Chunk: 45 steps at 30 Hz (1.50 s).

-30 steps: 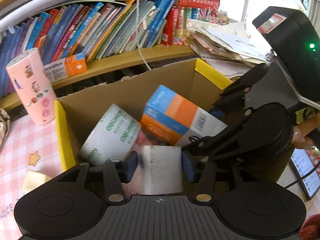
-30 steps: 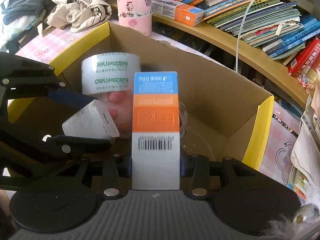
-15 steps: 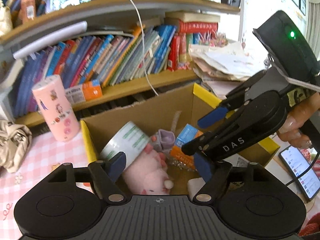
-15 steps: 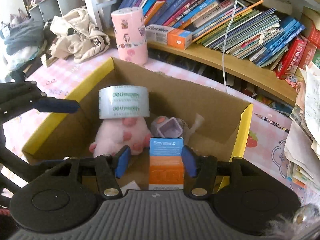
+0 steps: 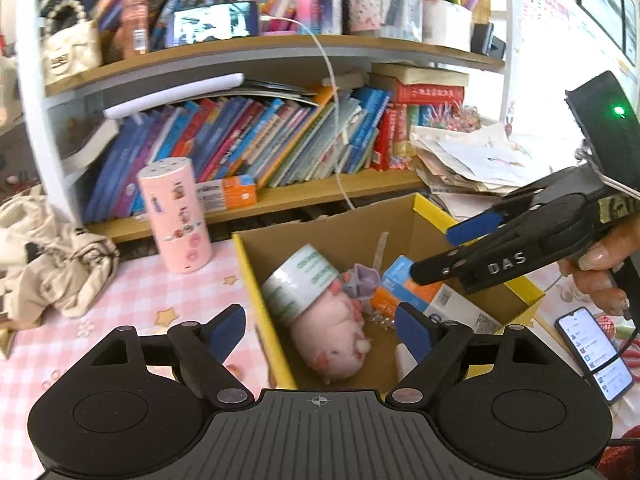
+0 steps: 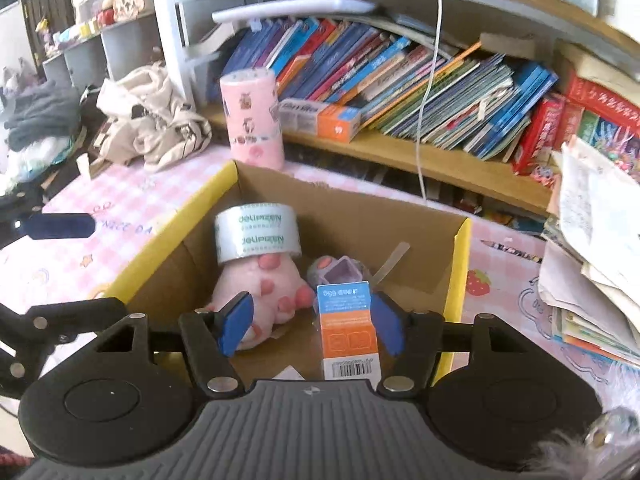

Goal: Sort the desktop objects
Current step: 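Raise both grippers out of the box and back away toward the desk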

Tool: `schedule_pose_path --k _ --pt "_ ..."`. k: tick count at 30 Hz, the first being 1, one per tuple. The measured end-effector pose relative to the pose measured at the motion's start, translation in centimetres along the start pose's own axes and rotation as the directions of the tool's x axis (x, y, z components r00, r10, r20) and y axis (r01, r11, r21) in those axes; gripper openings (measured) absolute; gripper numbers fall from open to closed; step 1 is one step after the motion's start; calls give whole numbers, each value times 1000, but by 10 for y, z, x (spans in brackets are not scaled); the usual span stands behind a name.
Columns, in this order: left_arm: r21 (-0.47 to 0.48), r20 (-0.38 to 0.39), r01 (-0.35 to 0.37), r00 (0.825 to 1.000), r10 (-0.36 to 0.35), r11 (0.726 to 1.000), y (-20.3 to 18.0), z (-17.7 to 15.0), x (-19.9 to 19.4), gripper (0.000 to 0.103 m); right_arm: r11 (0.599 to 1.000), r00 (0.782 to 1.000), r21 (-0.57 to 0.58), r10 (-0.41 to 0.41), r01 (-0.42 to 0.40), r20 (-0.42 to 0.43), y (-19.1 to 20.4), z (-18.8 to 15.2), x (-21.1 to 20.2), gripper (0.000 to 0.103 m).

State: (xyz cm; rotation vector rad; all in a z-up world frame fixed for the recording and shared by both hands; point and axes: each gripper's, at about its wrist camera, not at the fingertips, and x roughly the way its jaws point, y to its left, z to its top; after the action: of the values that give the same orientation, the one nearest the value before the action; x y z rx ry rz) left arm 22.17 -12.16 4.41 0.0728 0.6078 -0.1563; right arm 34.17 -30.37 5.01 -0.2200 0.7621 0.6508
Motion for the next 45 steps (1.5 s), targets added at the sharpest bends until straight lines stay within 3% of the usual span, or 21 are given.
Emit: schedule_pose_path --k 5,7,16,22,28,45 --pt "-43 18 -42 999 43 998 9 -8 -22 86 999 997 -9 -32 32 65 18 -10 -17 71" --pt "-57 24 -52 998 54 997 13 -12 -31 92 999 995 -13 -40 42 94 26 -15 -23 77" --pt "-117 -9 -103 995 102 988 36 -40 -44 93 993 981 -38 -104 112 162 62 -34 -39 83" --pt "-139 -51 -110 993 103 984 53 -61 -45 93 992 985 -51 -112 119 131 95 -46 -41 85" --pt "-121 -37 -107 994 103 987 75 -67 -53 98 994 993 -63 -82 87 86 139 -55 -38 88" --pt "-58 -60 -84 995 81 995 135 -80 -65 101 994 996 -64 -89 89 12 225 -49 -13 90"
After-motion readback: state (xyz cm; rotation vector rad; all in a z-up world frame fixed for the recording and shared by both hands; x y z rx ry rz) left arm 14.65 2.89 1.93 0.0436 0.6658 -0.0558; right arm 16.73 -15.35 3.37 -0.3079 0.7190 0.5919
